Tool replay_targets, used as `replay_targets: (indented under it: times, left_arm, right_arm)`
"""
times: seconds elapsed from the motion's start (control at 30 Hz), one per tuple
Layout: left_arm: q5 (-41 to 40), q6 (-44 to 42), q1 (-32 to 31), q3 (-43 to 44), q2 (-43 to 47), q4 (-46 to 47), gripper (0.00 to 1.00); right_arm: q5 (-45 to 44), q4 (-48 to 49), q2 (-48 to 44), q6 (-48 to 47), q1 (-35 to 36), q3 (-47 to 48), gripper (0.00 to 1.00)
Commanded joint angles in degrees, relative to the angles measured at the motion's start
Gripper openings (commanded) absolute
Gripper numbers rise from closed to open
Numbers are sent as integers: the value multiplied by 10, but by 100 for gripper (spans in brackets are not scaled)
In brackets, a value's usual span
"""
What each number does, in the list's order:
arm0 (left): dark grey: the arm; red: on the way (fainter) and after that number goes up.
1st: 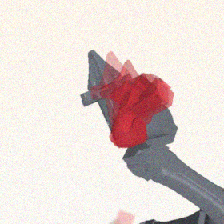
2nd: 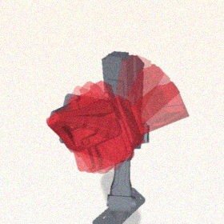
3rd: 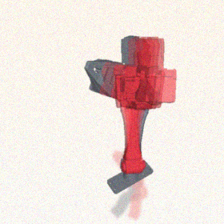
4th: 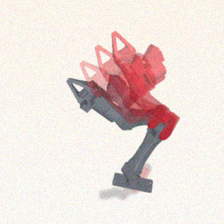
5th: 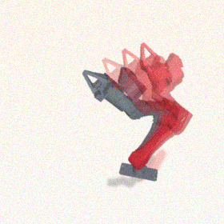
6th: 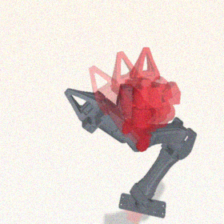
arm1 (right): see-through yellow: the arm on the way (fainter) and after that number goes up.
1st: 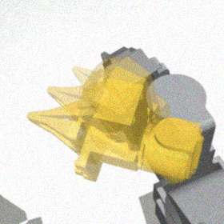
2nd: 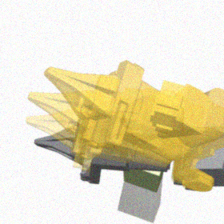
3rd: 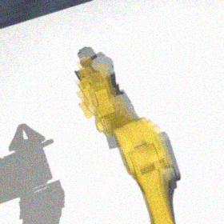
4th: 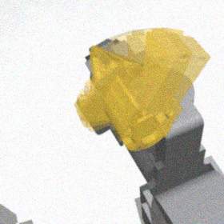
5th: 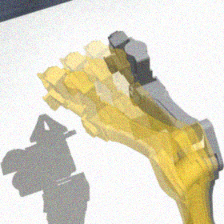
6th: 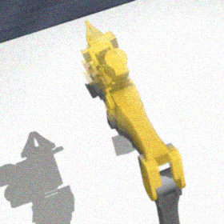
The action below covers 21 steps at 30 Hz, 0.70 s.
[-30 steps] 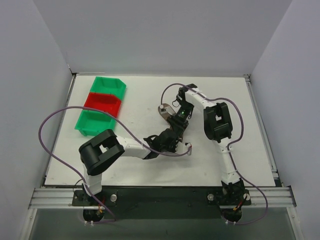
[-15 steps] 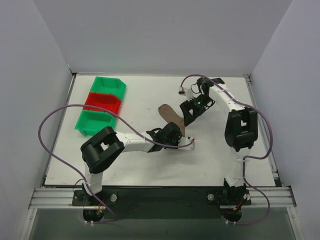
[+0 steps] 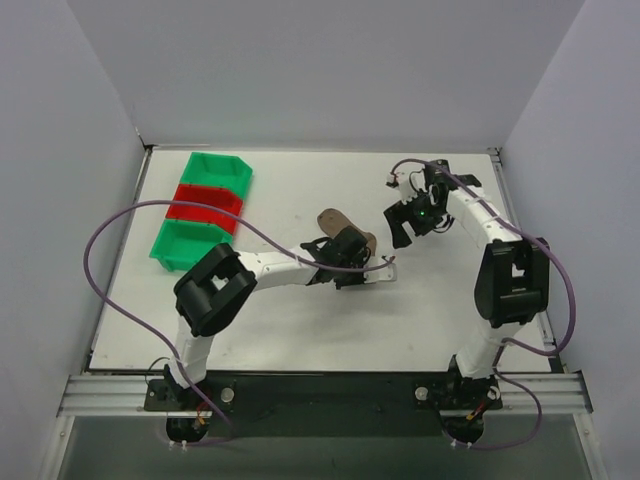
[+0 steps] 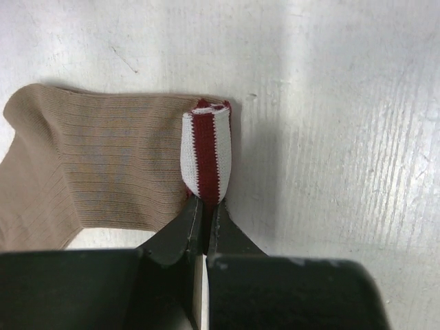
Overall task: Roll the socks
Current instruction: Roll the sock at the center of the board.
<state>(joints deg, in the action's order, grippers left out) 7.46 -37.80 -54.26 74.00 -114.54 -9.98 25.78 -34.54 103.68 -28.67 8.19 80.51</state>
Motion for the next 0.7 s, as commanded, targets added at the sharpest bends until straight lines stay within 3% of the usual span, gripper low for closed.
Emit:
replay_targets:
  times: [0.0, 0.47, 0.67]
  left_arm:
    - [47, 50, 15, 21, -54, -122, 0]
    - [110, 107, 36, 106, -129, -198, 0]
    - [163, 135, 47, 154, -167, -247, 0]
  right_arm:
    - [-40, 40, -70, 5, -8, -42, 82]
    - [-96, 84, -228, -48, -50, -184, 82]
    - [-108, 91, -336, -125, -60, -287, 81]
